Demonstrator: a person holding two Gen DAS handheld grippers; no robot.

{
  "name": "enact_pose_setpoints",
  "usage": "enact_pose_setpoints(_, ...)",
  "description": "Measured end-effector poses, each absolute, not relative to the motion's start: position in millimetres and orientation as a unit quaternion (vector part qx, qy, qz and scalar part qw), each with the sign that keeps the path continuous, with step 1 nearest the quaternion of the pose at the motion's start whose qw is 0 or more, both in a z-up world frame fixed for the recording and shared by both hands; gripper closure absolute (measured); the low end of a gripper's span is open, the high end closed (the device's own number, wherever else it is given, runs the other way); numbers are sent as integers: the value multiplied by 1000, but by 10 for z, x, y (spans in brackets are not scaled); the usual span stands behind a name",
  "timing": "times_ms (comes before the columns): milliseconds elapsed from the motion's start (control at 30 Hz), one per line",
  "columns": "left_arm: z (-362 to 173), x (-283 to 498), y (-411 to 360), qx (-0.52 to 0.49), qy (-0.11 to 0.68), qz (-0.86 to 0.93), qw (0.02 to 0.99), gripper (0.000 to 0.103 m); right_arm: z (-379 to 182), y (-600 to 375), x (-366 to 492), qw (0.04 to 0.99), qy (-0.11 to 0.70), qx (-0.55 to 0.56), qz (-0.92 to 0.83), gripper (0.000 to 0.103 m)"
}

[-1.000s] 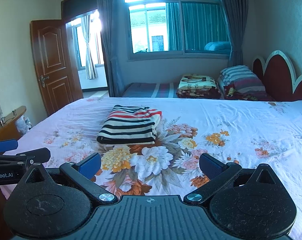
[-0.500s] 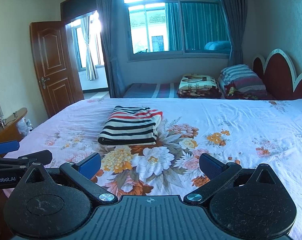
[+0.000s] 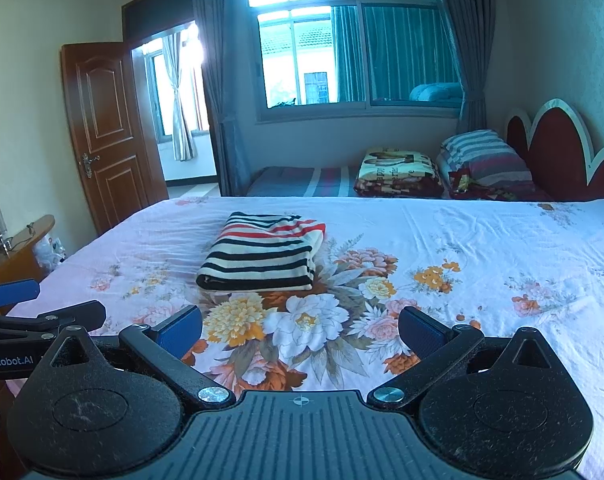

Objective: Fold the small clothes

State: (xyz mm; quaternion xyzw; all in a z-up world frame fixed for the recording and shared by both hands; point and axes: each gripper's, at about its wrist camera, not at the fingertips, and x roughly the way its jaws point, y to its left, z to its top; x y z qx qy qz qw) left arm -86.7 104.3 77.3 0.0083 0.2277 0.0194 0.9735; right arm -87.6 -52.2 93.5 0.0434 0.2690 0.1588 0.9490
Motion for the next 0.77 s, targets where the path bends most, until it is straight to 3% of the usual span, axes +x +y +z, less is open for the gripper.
enact_pose_setpoints(767,754,-794,1118,21,225,35,974,0,902,-518,-760,946,272,38,175,0)
